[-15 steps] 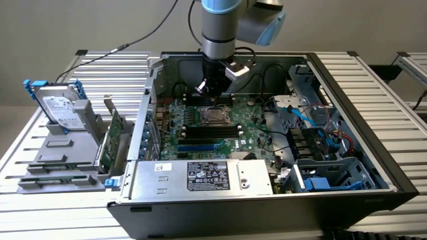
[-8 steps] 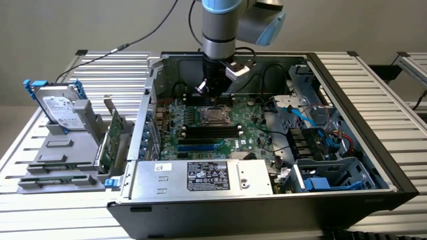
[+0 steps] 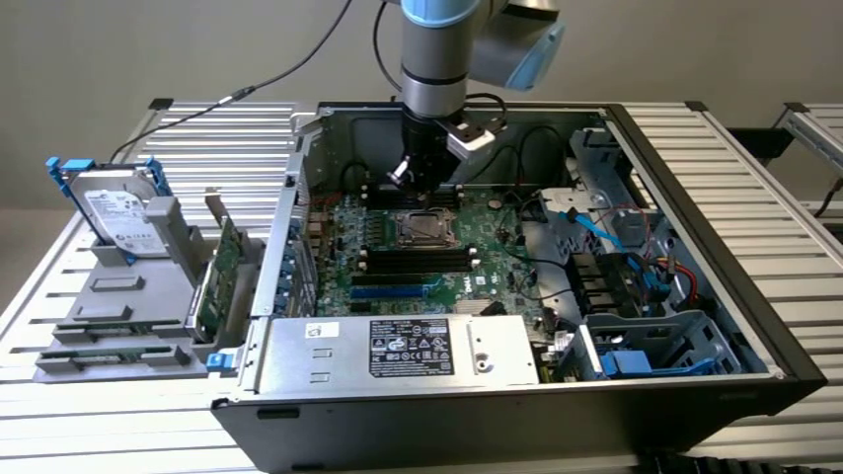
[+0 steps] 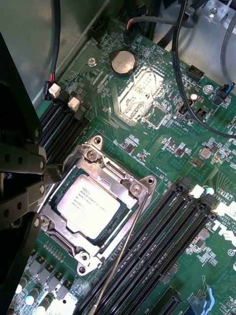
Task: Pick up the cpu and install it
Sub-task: 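Install the first cpu locking lever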
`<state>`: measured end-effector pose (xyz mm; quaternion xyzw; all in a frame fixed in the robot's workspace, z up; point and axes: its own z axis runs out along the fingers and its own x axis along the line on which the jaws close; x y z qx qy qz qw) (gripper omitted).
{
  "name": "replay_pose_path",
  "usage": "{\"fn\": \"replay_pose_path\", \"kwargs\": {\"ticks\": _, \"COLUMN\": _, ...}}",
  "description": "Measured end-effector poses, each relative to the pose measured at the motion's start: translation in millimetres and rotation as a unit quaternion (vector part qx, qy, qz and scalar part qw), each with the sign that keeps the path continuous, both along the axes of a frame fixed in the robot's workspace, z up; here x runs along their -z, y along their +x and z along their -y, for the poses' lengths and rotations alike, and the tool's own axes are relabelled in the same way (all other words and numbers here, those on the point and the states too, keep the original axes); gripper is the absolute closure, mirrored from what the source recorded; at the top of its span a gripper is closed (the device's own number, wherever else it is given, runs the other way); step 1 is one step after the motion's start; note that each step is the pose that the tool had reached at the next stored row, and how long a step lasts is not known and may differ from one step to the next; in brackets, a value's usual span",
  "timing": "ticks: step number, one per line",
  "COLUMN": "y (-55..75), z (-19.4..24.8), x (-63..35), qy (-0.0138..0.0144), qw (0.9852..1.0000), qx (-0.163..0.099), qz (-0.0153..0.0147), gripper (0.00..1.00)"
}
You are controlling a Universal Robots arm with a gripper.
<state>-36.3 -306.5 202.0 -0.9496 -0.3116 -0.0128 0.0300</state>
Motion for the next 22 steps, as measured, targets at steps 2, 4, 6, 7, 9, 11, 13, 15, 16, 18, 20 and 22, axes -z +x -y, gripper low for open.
{"fn": "replay_pose_path", "kwargs": {"ticks": 2, "y": 0.4, "z": 0.0, "x": 0.2, "qy": 0.0000, "qw": 1.0000, "qx": 0.000, "qz": 0.0000, "gripper": 0.89}}
{"fn": "replay_pose_path", "kwargs": {"ticks": 4, "y": 0.8, "z": 0.0, "x": 0.3, "qy": 0.0000, "qw": 1.0000, "qx": 0.000, "qz": 0.0000, "gripper": 0.89}}
{"fn": "replay_pose_path", "kwargs": {"ticks": 6, "y": 1.4, "z": 0.0, "x": 0.5, "qy": 0.0000, "qw": 1.0000, "qx": 0.000, "qz": 0.0000, "gripper": 0.89}}
{"fn": "replay_pose_path", "kwargs": {"ticks": 7, "y": 1.6, "z": 0.0, "x": 0.5, "qy": 0.0000, "qw": 1.0000, "qx": 0.000, "qz": 0.0000, "gripper": 0.89}}
{"fn": "replay_pose_path", "kwargs": {"ticks": 9, "y": 2.2, "z": 0.0, "x": 0.7, "qy": 0.0000, "qw": 1.0000, "qx": 0.000, "qz": 0.0000, "gripper": 0.89}}
{"fn": "replay_pose_path", "kwargs": {"ticks": 11, "y": 2.9, "z": 0.0, "x": 0.8, "qy": 0.0000, "qw": 1.0000, "qx": 0.000, "qz": 0.0000, "gripper": 0.89}}
{"fn": "replay_pose_path", "kwargs": {"ticks": 13, "y": 3.5, "z": 0.0, "x": 0.9, "qy": -0.0001, "qw": 1.0000, "qx": 0.000, "qz": 0.0000, "gripper": 0.89}}
{"fn": "replay_pose_path", "kwargs": {"ticks": 15, "y": 4.1, "z": 0.0, "x": 1.1, "qy": -0.0001, "qw": 1.0000, "qx": 0.000, "qz": 0.0000, "gripper": 0.89}}
{"fn": "replay_pose_path", "kwargs": {"ticks": 16, "y": 4.3, "z": 0.0, "x": 1.1, "qy": -0.0001, "qw": 1.0000, "qx": 0.000, "qz": 0.0000, "gripper": 0.89}}
{"fn": "replay_pose_path", "kwargs": {"ticks": 18, "y": 4.7, "z": 0.0, "x": 1.2, "qy": -0.0001, "qw": 1.0000, "qx": 0.000, "qz": 0.0000, "gripper": 0.89}}
{"fn": "replay_pose_path", "kwargs": {"ticks": 20, "y": 4.9, "z": 0.0, "x": 1.3, "qy": 0.0000, "qw": 1.0000, "qx": 0.000, "qz": 0.0001, "gripper": 0.89}}
{"fn": "replay_pose_path", "kwargs": {"ticks": 22, "y": 5.1, "z": 0.0, "x": 1.3, "qy": 0.0000, "qw": 1.0000, "qx": 0.000, "qz": 0.0001, "gripper": 0.89}}
